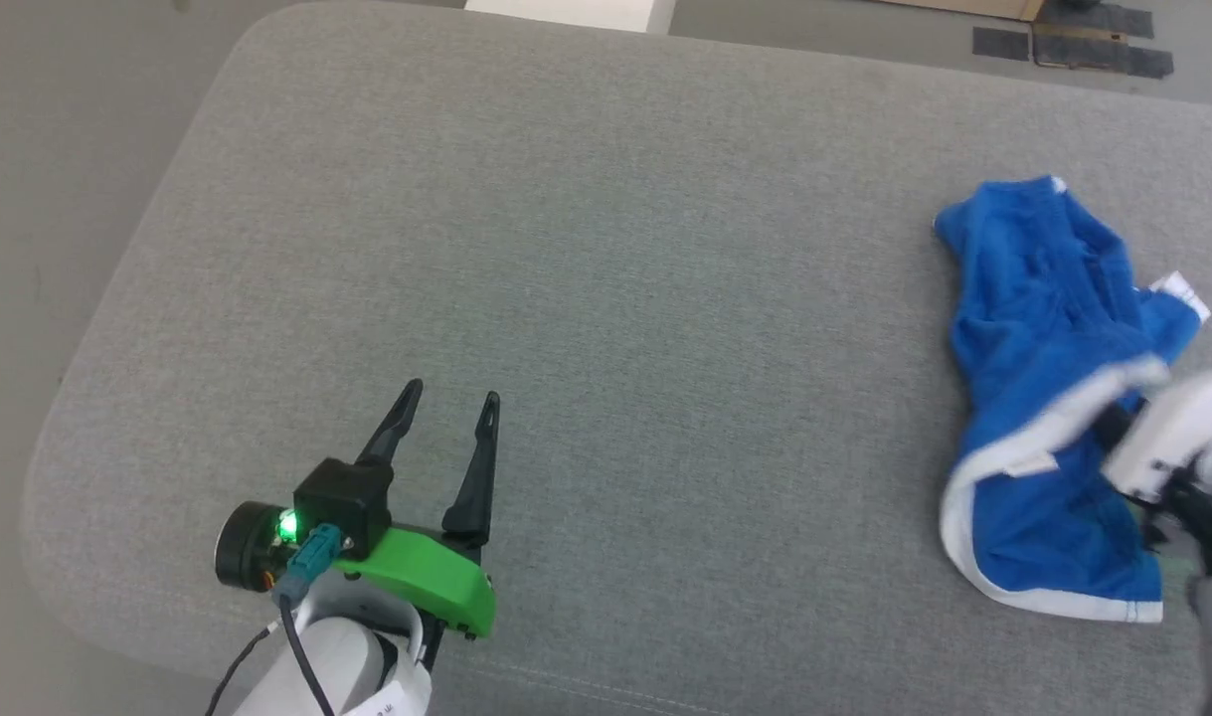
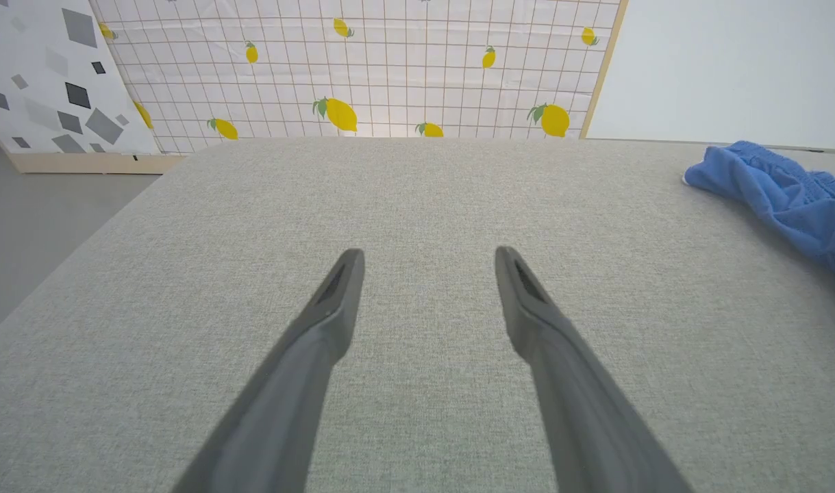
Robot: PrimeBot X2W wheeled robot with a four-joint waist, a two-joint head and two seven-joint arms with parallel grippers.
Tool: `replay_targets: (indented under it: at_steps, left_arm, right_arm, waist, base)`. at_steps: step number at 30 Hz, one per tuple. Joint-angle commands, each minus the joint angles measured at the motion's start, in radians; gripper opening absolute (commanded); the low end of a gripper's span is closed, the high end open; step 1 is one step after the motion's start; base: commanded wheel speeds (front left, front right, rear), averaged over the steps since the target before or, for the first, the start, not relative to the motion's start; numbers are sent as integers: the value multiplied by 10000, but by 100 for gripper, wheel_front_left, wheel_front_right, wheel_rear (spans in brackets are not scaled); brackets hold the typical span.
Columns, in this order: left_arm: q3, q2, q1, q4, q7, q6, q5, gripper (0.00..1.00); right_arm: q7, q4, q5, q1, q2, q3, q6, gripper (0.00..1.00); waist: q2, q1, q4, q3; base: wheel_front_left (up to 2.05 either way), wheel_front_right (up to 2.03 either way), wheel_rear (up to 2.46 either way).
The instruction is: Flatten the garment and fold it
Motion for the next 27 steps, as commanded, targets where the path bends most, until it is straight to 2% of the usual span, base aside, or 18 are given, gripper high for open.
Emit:
replay_targets:
  at_steps: [1,6,9,15,21,25,27]
  left_arm:
    - [3,94,21,-38,40,-13,-51,100]
    - [8,198,-1,-80,109,-32,-87,100]
    - [9,233,-69,-208,198,-37,-123,100]
    - [-36,255,-230,-560,462,-44,-193,100]
    - [-170,238,-374,-876,875,-111,-325,100]
    - [-417,236,-420,-915,1326,-252,-423,100]
    - [-592,247,-448,-850,1679,-334,-474,100]
  right_arm:
    - [-73,-327,-219,-152,257,119,-11,100]
    - [-466,-2148,-475,229,431,1040,-11,100]
    - [-890,-3433,-357,644,70,1907,-11,100]
    - [-1751,-5136,-363,1538,-863,3170,-11,100]
    - [-3019,-6047,-980,2587,-913,3211,-11,100]
    - [-3990,-6302,-1882,3444,-327,2688,-11,100]
    - [-4376,-6340,-2416,3857,169,2178,-11,100]
  waist:
    - [-1,0,-131,-17]
    - [-1,0,-474,-221]
    - [-1,0,-751,-381]
    - [-1,0,-1292,-624]
    - [-1,0,-1834,-770]
    - [-1,0,-2140,-789]
    - [-1,0,-2278,-772]
  base:
    - [0,0,0]
    - [0,0,0]
    - [0,0,0]
    - [0,0,0]
    - [0,0,0]
    - [0,0,0]
    - [0,0,0]
